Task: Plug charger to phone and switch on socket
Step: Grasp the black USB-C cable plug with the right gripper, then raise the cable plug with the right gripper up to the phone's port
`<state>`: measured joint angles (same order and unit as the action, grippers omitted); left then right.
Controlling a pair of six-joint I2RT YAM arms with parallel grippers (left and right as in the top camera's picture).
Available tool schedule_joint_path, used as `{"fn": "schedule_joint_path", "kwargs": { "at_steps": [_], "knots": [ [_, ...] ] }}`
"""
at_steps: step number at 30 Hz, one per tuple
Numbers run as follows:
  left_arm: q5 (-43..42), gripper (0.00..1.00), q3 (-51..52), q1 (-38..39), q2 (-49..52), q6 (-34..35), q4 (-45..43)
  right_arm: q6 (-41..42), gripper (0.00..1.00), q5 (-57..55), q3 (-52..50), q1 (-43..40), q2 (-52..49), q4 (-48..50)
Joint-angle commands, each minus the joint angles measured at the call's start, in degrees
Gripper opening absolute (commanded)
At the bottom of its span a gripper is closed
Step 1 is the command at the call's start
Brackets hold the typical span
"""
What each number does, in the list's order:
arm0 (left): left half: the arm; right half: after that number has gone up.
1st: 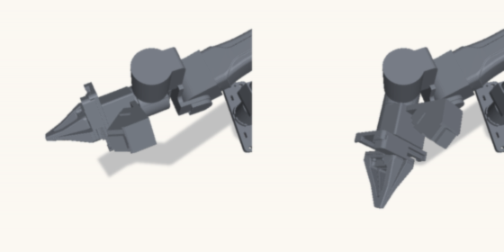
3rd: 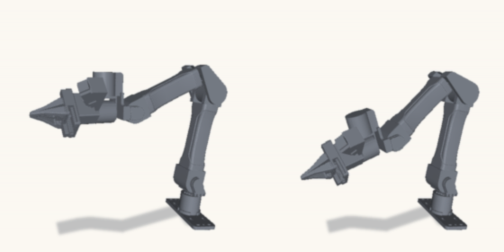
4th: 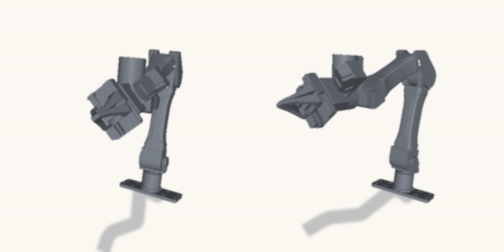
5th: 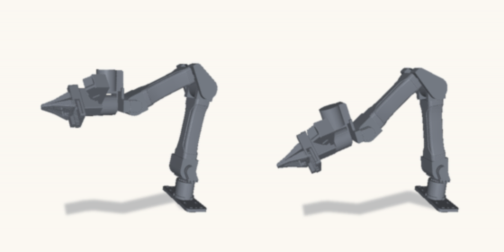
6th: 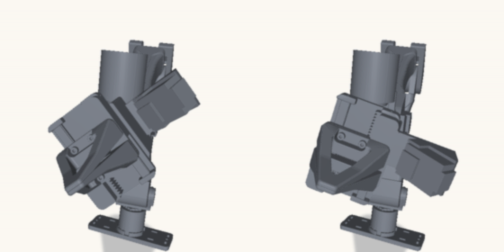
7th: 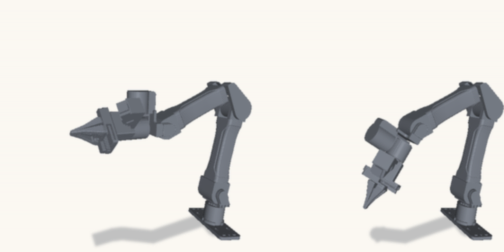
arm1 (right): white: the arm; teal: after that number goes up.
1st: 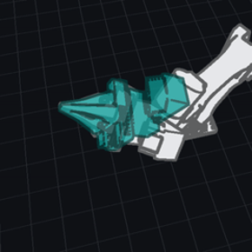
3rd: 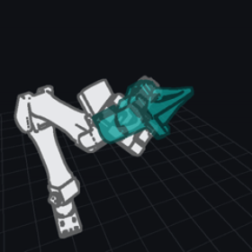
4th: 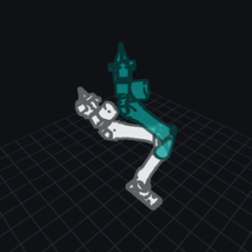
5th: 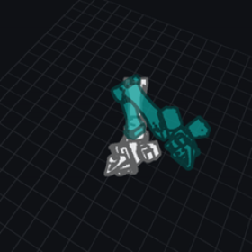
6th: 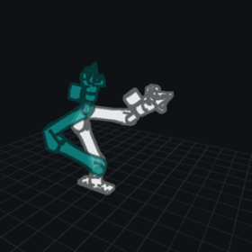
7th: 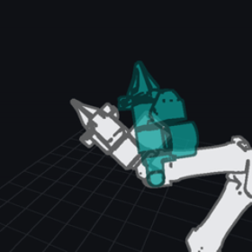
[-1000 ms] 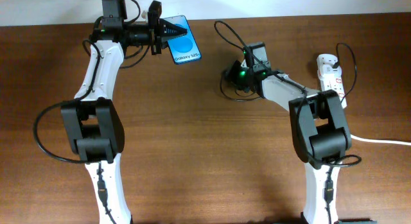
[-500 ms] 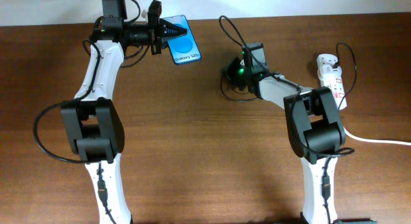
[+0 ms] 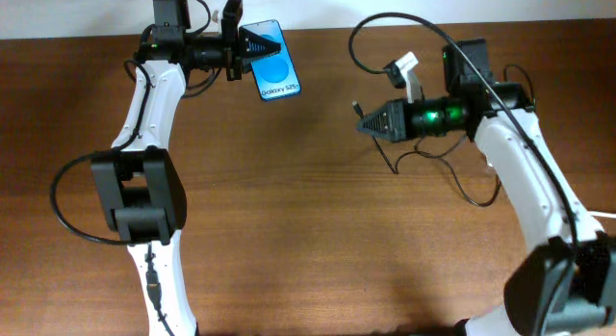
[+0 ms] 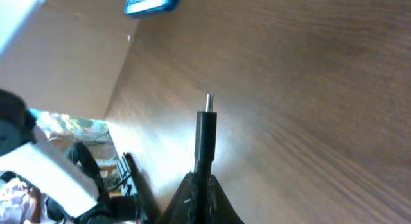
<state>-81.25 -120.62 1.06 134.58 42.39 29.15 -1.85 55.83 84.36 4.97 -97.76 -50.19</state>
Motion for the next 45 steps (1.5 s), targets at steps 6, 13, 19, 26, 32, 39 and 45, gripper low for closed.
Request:
{"fn": "schedule_joint_path", "kwargs": {
  "at_steps": [6,13,19,26,32,39,45],
  "knots": [
    [-8.94,0.00,-0.48,1.44,-1.18,-4.76,0.33,-2.43,0.04,-5.46,-3.34,0.20,15.96,-11.74],
    [-2.34,0.00,-0.48,4.04,-1.18,-4.70,0.33,39.39,0.04,-9.44,-31.50,11.65,20.06,41.90],
    [0.50,0.00,-0.50,4.04,-1.18,1.29,-0.98,56.54,0.04,-18.16,-31.54,17.90,14.01,59.06],
    [-3.63,0.00,-0.50,4.04,-1.18,15.91,-17.18,61.29,0.04,-10.40,-31.54,17.90,8.48,74.47],
    [-8.87,0.00,-0.50,4.22,-1.18,18.64,-20.50,60.65,0.04,-10.49,-31.54,17.88,8.37,78.34],
    [-7.43,0.00,-0.50,5.81,-1.18,18.64,-20.55,60.67,0.04,-11.69,-31.54,17.88,8.35,78.29],
    [-6.93,0.00,-0.50,5.81,-1.18,18.64,-20.55,65.18,0.04,-12.31,-31.54,15.93,8.35,78.29]
  ]
}}
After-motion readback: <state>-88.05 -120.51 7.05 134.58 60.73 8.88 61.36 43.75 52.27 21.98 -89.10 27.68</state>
